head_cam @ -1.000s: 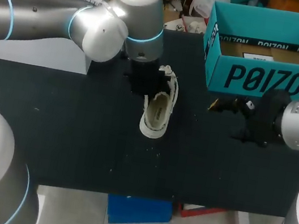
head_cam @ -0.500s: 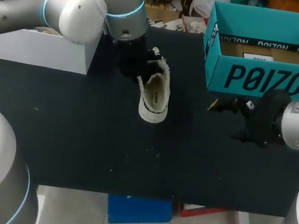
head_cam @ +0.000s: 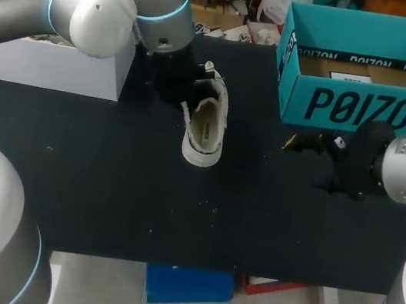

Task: Take the shoe out of the shoebox, open the shoe tongue, remove and reinsert the insole, then place the shoe into the shoebox

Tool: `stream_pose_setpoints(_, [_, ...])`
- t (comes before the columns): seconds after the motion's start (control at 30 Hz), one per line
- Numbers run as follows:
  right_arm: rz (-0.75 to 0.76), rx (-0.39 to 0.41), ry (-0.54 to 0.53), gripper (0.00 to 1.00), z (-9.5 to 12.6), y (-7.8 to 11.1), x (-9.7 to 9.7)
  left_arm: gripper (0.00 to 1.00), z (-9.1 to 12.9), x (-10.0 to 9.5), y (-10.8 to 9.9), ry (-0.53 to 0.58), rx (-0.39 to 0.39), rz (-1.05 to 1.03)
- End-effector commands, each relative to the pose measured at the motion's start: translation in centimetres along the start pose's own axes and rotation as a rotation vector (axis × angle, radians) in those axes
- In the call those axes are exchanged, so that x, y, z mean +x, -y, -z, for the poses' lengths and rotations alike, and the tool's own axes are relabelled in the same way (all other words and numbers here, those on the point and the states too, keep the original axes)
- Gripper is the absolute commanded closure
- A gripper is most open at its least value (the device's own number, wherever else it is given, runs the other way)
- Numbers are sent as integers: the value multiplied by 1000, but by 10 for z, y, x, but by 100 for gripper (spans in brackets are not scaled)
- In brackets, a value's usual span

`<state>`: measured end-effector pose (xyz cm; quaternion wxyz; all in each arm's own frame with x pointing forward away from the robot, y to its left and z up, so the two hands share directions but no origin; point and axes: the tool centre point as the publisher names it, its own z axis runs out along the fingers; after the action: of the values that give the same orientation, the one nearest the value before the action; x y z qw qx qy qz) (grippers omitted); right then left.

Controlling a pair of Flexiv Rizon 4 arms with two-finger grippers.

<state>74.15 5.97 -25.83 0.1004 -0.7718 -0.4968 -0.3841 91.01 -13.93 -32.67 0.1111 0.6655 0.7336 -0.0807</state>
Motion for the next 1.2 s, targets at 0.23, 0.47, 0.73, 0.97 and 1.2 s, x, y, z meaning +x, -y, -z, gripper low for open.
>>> stream_pose_setpoints(0.23, [0, 2, -1, 0, 0, 0, 0, 100, 2, -1, 0, -2, -2, -1])
stream_pose_setpoints(0.47, [0, 2, -1, 0, 0, 0, 0, 100, 5, 1, -2, 3, 13, 24])
stream_pose_setpoints(0.73, [0, 2, -1, 0, 0, 0, 0, 100, 41, 21, -20, 24, 48, 181])
stream_pose_setpoints(0.97, [0, 2, -1, 0, 0, 0, 0, 100, 65, 42, -38, 13, -27, 329])
stream_pose_setpoints(1.2, [0, 2, -1, 0, 0, 0, 0, 100, 84, 65, -53, 23, -125, 465])
